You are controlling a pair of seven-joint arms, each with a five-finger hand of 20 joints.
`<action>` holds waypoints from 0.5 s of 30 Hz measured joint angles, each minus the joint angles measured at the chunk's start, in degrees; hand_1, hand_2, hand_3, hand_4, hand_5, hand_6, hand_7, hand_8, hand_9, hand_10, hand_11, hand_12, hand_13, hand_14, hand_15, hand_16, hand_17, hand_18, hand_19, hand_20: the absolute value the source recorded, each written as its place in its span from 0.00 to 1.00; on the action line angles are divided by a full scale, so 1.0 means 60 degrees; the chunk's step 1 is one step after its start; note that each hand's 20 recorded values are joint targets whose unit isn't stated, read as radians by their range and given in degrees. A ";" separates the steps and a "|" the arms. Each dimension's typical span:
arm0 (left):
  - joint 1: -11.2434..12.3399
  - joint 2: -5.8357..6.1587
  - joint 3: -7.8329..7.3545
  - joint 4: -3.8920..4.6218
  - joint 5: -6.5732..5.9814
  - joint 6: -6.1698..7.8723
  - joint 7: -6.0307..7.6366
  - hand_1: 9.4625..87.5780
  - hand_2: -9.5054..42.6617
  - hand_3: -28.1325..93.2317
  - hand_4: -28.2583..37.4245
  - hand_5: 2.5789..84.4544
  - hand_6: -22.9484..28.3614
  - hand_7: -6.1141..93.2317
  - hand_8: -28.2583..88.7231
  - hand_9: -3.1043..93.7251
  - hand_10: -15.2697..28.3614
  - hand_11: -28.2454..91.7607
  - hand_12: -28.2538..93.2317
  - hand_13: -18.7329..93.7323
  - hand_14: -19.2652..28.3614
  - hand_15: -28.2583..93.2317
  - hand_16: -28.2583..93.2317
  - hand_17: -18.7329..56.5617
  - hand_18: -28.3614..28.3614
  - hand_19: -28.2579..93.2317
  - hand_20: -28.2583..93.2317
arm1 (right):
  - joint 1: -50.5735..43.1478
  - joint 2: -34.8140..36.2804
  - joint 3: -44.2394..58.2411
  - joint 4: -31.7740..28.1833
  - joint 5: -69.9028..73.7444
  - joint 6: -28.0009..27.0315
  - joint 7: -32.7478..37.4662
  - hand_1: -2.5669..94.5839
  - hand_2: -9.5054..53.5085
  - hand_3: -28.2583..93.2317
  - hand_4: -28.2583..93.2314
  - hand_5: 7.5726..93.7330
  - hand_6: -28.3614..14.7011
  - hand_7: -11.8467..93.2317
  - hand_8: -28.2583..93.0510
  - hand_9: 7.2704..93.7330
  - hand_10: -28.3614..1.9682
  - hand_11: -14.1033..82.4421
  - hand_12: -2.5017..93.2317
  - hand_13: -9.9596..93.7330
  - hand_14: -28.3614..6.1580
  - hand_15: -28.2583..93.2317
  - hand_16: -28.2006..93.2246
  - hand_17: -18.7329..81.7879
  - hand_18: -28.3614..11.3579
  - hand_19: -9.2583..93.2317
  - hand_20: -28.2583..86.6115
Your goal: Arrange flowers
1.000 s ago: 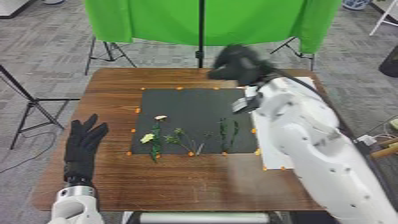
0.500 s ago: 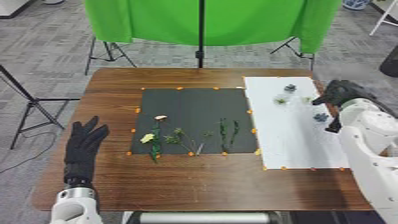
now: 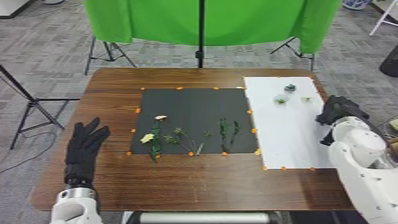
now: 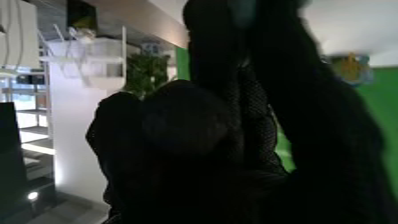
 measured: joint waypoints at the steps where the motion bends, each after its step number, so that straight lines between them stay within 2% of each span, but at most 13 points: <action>1: 0.0006 -0.0002 -0.0004 -0.0003 0.0003 0.0000 -0.0003 0.09 0.39 0.70 0.00 0.47 0.53 0.13 0.19 0.51 0.64 0.35 0.32 0.48 0.71 0.32 0.26 0.30 0.71 0.27 0.39 | -0.0030 0.0002 -0.0066 0.0060 0.0037 0.0317 -0.0030 0.73 0.00 0.64 0.11 0.80 0.63 0.36 0.36 0.99 0.67 0.28 0.49 0.99 0.80 0.74 0.51 0.86 0.45 1.00 0.76; 4: 0.0026 -0.0004 -0.0012 -0.0016 0.0009 0.0000 -0.0005 0.09 0.39 0.70 0.00 0.47 0.53 0.13 0.19 0.51 0.64 0.35 0.32 0.48 0.71 0.32 0.26 0.30 0.71 0.27 0.39 | -0.0096 0.0022 -0.0243 0.0106 0.0186 0.1010 -0.0101 0.73 0.00 0.64 0.12 0.81 0.62 0.35 0.36 1.00 0.67 0.28 0.49 0.99 0.80 0.73 0.52 0.87 0.46 1.00 0.76; 7: 0.0036 -0.0004 -0.0014 -0.0017 0.0015 0.0001 -0.0012 0.09 0.38 0.70 0.00 0.47 0.53 0.13 0.19 0.51 0.64 0.35 0.32 0.48 0.71 0.32 0.26 0.30 0.72 0.27 0.39 | -0.0098 0.0118 -0.0429 -0.0147 0.0594 0.1283 -0.0117 0.73 0.00 0.64 0.12 0.81 0.63 0.35 0.36 1.00 0.66 0.28 0.49 0.99 0.81 0.73 0.52 0.87 0.46 1.00 0.76; 11: 0.0038 0.0004 -0.0014 -0.0017 0.0023 0.0001 -0.0058 0.09 0.38 0.70 0.00 0.47 0.53 0.13 0.19 0.51 0.64 0.35 0.32 0.48 0.71 0.32 0.26 0.30 0.72 0.27 0.39 | 0.0026 0.0472 -0.1018 -0.1194 0.1478 0.1352 -0.0205 0.72 0.00 0.64 0.12 0.81 0.63 0.35 0.36 1.00 0.67 0.28 0.49 0.99 0.81 0.73 0.52 0.87 0.46 1.00 0.76; 15: 0.0037 0.0005 -0.0009 -0.0017 0.0029 -0.0001 -0.0080 0.09 0.38 0.70 0.00 0.47 0.53 0.13 0.19 0.51 0.64 0.35 0.32 0.48 0.71 0.32 0.26 0.30 0.72 0.27 0.39 | 0.0808 0.0671 -0.2241 -0.2188 0.2224 0.1248 -0.0713 0.72 0.00 0.65 0.12 0.81 0.63 0.35 0.36 1.00 0.67 0.28 0.50 0.99 0.81 0.73 0.52 0.87 0.46 1.00 0.76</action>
